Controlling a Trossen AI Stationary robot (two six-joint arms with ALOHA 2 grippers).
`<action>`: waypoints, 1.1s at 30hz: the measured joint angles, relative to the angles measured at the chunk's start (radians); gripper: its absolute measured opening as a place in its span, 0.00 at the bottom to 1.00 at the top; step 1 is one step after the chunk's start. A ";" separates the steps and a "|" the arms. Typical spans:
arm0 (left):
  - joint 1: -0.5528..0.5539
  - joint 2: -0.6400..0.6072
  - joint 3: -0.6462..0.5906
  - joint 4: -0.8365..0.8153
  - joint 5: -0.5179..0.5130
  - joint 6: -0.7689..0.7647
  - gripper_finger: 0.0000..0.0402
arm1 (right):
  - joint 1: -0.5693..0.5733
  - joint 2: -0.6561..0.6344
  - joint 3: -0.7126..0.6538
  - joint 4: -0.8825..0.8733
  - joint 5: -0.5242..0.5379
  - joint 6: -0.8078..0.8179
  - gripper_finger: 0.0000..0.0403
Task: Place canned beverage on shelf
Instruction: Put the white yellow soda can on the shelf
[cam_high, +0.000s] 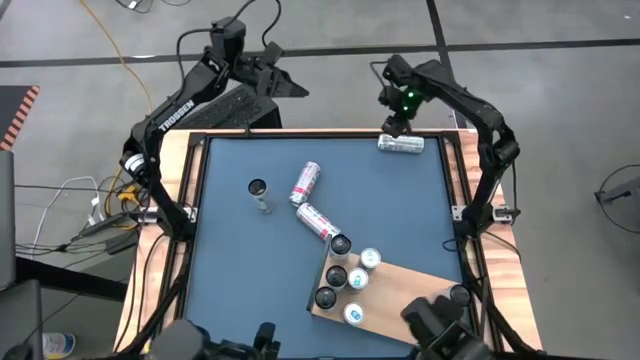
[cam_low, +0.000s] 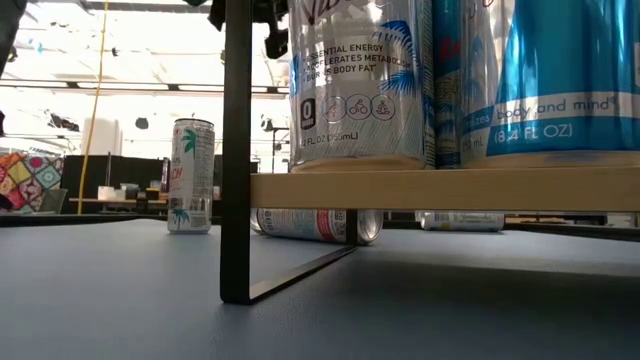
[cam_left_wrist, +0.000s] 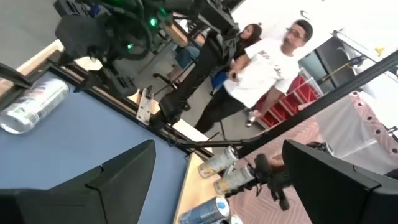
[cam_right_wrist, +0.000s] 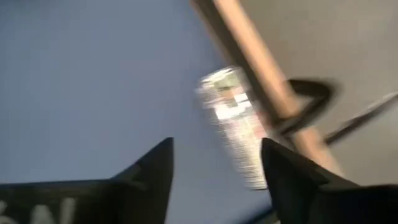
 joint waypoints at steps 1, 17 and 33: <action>0.009 0.000 0.000 0.006 0.009 -0.004 0.84 | 0.015 0.000 0.000 0.017 0.044 -0.036 0.61; 0.031 -0.001 0.000 0.006 0.031 -0.004 0.84 | 0.043 0.118 0.013 -0.083 0.324 0.776 0.71; 0.031 -0.001 0.000 0.006 0.055 0.041 0.84 | -0.073 0.117 0.302 0.058 0.226 0.562 0.70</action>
